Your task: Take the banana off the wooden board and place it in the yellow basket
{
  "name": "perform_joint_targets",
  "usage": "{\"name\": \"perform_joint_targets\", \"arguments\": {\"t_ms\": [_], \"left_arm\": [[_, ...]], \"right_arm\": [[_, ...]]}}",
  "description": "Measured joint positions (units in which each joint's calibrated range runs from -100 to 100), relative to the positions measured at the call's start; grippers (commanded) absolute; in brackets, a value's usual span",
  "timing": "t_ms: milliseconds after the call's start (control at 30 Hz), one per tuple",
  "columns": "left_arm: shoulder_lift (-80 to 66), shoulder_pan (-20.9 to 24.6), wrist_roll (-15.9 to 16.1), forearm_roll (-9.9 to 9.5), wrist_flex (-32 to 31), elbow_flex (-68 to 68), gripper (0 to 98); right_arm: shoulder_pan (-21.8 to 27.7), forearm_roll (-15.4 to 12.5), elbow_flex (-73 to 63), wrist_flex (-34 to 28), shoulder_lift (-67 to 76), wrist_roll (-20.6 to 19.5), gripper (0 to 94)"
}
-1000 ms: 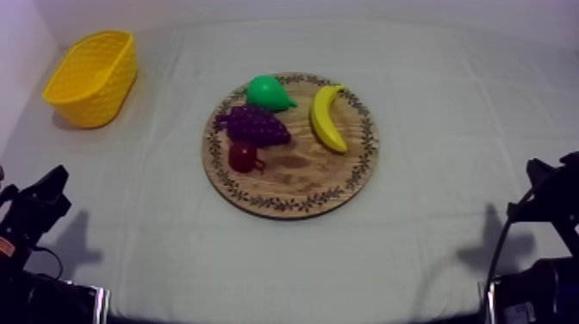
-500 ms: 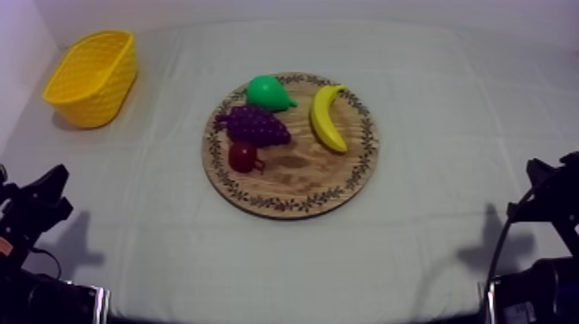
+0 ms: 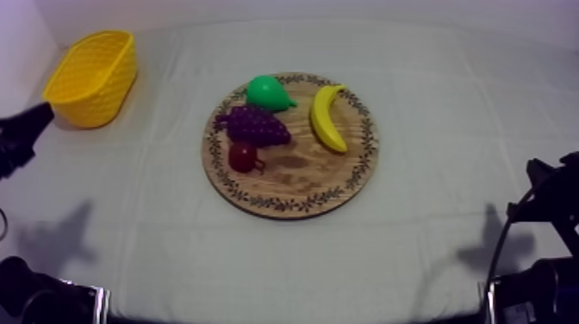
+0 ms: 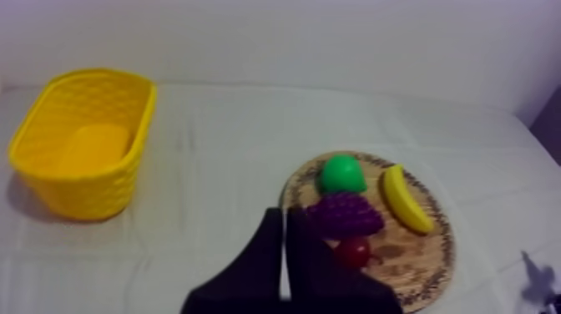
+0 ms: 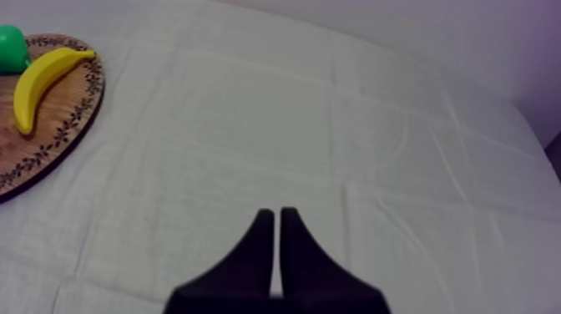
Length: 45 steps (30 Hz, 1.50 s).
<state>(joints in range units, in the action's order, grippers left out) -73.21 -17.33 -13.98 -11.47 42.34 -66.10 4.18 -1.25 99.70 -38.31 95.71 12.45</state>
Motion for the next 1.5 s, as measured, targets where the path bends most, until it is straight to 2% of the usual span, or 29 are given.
{"name": "perform_joint_targets", "arguments": {"t_ms": [233, 500, 700, 1033, 1500], "left_arm": [[15.48, -4.69, 3.67, 0.72, 4.99, 18.98, 0.0], [31.81, -8.83, 4.2, 1.27, 8.74, 35.61, 0.0], [42.88, -12.0, 3.45, 1.38, 9.8, 44.62, 0.0], [59.49, -15.74, -0.84, 1.26, 12.96, 54.67, 0.3], [82.39, -18.36, -7.82, 0.85, 23.92, 69.98, 0.6]], "right_arm": [[0.0, 0.0, 0.0, 0.0, 0.0, 0.0, 0.6], [0.0, 0.0, 0.0, -0.1, 0.0, 0.0, 0.6], [0.0, 0.0, 0.0, -0.1, 0.0, -0.04, 0.6], [0.0, 0.0, 0.0, -0.03, 0.0, -0.04, 0.6], [0.0, 0.0, 0.0, -0.03, 0.0, -0.04, 0.6]]}}
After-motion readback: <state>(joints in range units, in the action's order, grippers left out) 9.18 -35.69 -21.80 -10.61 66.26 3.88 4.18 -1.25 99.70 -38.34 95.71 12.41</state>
